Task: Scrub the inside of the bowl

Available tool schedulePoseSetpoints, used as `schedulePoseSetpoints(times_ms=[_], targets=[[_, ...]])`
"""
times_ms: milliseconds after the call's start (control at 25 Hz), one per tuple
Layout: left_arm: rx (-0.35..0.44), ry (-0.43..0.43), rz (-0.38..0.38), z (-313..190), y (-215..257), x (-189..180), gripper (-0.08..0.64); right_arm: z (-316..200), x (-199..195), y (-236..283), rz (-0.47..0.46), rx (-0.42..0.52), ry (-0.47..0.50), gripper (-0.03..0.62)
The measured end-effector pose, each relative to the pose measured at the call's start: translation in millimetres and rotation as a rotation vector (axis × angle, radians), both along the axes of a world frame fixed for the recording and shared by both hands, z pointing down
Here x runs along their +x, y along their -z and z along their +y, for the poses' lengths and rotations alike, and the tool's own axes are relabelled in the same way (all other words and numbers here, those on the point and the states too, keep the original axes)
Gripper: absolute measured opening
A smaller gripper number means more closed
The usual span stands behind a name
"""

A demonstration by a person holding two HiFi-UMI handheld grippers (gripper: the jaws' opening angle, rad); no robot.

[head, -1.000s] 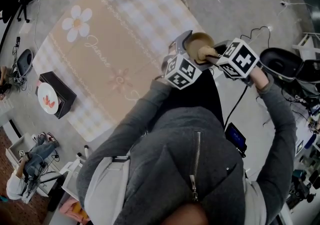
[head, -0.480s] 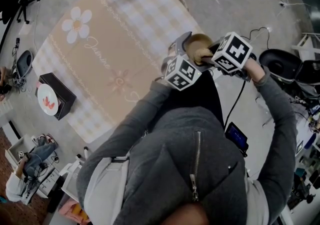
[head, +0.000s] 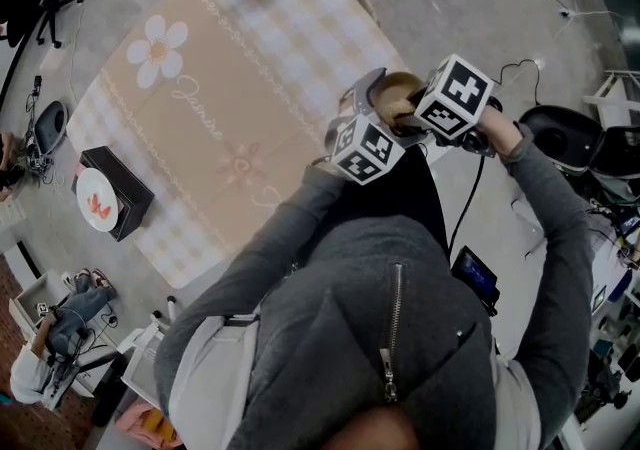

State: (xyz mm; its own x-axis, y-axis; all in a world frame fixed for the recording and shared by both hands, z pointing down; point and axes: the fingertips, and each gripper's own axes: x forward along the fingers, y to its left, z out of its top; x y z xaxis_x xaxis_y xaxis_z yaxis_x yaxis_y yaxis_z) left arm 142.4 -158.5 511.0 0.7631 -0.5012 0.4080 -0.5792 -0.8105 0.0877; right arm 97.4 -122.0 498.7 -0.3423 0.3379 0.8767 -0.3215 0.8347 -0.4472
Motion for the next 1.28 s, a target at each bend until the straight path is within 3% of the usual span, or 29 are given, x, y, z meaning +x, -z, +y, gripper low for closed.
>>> schedulePoseSetpoints(times_ms=[480, 1280], targets=[[-0.003, -0.002, 0.000, 0.8, -0.9, -0.3, 0.595, -7.6, -13.0, -0.9, -0.052, -0.026, -0.046, 0.094], [0.000, -0.001, 0.002, -0.5, -0.2, -0.3, 0.595, -27.4, -22.4, -0.8, -0.077, 0.053, -0.139, 0.094]])
